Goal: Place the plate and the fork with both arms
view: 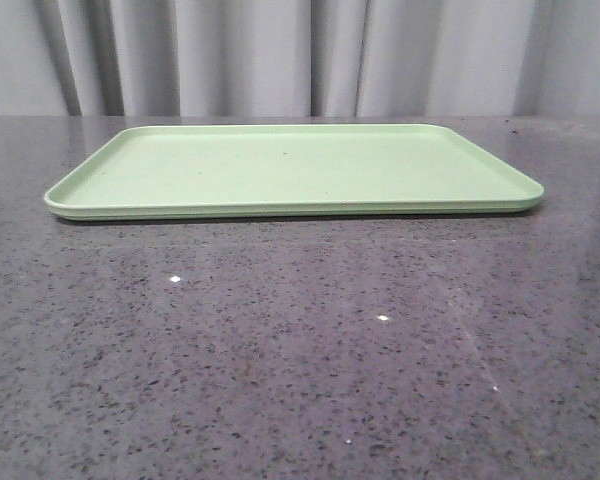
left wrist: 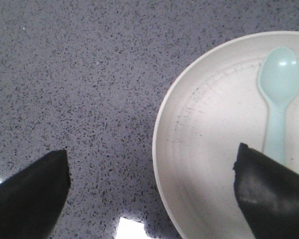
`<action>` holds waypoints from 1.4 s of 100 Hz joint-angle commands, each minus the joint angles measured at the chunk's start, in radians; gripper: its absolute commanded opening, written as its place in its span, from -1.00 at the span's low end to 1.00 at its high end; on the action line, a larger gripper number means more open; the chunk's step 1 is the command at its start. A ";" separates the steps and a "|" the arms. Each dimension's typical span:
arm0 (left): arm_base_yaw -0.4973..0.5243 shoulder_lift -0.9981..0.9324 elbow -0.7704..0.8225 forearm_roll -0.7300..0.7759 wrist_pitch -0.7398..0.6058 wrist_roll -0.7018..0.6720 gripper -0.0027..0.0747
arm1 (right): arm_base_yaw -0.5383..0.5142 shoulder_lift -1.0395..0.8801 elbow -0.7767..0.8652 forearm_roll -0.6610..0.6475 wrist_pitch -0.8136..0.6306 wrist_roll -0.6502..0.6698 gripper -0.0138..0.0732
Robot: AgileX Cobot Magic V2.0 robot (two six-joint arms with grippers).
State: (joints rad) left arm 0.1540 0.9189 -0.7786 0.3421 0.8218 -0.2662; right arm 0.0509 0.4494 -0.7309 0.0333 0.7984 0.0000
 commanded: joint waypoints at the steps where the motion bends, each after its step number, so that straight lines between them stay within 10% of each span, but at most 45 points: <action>1: 0.038 0.027 -0.026 -0.040 -0.090 0.042 0.74 | -0.002 0.015 -0.035 0.002 -0.074 -0.006 0.54; 115: 0.219 0.317 -0.026 -0.289 -0.247 0.172 0.74 | -0.002 0.015 -0.035 0.002 -0.074 -0.006 0.54; 140: 0.219 0.320 -0.026 -0.289 -0.253 0.172 0.48 | -0.002 0.015 -0.035 0.002 -0.074 -0.006 0.54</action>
State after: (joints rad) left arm 0.3693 1.2543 -0.7786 0.0589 0.6215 -0.0954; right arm 0.0509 0.4494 -0.7309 0.0333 0.7984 0.0000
